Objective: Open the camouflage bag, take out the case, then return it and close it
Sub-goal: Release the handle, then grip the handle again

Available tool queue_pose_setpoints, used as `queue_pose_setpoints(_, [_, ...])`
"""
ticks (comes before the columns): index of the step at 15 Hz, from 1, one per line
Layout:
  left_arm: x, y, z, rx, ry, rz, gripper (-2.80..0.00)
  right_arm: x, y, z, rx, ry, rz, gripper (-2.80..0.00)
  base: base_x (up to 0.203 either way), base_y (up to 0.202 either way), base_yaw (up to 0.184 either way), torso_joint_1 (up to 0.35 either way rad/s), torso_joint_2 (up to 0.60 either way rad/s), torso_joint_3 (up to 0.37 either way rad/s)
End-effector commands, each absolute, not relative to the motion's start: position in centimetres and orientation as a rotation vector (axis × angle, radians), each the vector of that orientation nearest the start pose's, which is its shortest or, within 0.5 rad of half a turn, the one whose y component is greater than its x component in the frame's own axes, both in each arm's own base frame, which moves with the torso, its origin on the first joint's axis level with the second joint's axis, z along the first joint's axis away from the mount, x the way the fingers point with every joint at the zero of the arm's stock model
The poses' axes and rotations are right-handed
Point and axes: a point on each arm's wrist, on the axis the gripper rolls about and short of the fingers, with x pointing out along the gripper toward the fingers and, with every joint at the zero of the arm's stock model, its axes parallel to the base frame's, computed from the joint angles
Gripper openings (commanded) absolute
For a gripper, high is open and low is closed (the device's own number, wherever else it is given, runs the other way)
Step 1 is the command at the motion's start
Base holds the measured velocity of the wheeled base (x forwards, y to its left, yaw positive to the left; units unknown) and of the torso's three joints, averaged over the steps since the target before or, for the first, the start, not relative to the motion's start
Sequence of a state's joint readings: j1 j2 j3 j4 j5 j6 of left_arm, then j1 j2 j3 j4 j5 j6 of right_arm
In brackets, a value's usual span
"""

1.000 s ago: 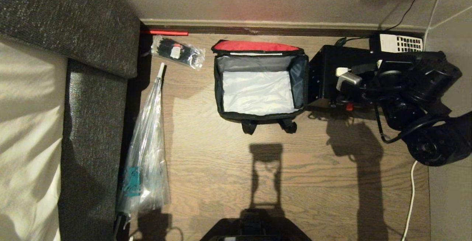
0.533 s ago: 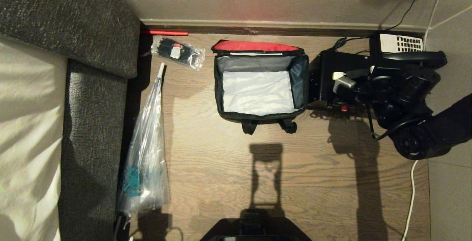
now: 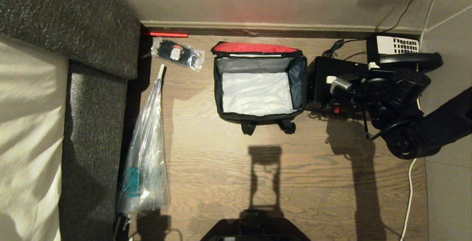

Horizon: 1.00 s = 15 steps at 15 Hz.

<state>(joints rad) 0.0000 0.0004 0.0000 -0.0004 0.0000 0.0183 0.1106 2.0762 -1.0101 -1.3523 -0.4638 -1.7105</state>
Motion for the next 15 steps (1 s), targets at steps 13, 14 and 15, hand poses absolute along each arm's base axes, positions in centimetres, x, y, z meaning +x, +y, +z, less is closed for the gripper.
queue_pose_setpoints(13, [-2.3, 0.0, 7.5, 0.018, 0.0, 0.0, -2.8, 32.3, 2.6, 20.0, -1.577, 0.12, -0.411, -2.8, 0.0, 0.0, 0.0, 0.0, 0.0, 0.0])
queue_pose_setpoints(14, [-2.3, 0.0, 7.5, 0.018, 0.0, 0.0, -2.8, 31.2, 2.5, 21.1, -1.545, 0.117, -0.409, -2.8, 0.0, 0.0, 0.0, 0.0, 0.0, 0.0])
queue_pose_setpoints(15, [-2.3, 0.0, 7.5, 0.018, 0.0, 0.0, -2.8, 29.8, 2.4, 22.3, -1.508, 0.113, -0.408, -2.8, 0.0, 0.0, 0.0, 0.0, 0.0, 0.0])
